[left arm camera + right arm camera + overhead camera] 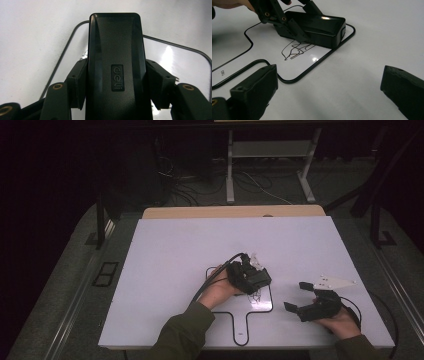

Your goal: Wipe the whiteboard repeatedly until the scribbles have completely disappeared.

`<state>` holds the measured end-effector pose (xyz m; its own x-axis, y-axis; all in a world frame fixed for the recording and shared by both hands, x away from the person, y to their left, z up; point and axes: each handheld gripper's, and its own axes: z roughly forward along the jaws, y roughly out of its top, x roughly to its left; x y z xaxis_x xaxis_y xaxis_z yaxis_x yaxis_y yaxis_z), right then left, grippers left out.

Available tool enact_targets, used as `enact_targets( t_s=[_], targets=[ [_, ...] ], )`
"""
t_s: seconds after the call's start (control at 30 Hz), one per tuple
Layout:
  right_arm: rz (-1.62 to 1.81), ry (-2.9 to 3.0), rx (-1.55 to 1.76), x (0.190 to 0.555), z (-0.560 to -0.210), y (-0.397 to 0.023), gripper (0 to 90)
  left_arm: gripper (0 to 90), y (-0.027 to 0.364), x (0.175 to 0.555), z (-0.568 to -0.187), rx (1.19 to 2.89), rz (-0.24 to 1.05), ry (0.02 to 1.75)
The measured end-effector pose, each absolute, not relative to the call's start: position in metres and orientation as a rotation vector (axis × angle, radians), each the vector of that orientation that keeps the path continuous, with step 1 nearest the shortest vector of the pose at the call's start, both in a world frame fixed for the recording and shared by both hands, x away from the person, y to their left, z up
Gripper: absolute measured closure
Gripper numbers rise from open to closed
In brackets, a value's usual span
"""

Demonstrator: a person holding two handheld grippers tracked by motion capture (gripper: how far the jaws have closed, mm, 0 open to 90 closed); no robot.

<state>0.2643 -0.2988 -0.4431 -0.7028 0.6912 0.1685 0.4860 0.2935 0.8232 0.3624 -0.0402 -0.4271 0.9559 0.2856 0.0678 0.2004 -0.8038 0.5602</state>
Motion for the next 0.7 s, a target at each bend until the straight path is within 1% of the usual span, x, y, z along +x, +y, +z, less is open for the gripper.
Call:
enact_targets(
  t_s=[0.33, 0.53, 0.7],
  targets=[
    [1.367, 2.341, 1.084, 0.264, -0.443, -0.299, 0.2, 39.4, -0.042, 0.346, -0.427, 2.540, 0.183, 0.299],
    [1.366, 2.342, 1.085, 0.264, -0.443, -0.299, 0.2, 39.3, -0.042, 0.334, -0.428, 2.528, 0.129, 0.322],
    [1.369, 2.340, 1.086, 0.264, -0.443, -0.299, 0.2, 39.4, -0.044, 0.326, -0.428, 2.529, 0.105, 0.302]
  ],
)
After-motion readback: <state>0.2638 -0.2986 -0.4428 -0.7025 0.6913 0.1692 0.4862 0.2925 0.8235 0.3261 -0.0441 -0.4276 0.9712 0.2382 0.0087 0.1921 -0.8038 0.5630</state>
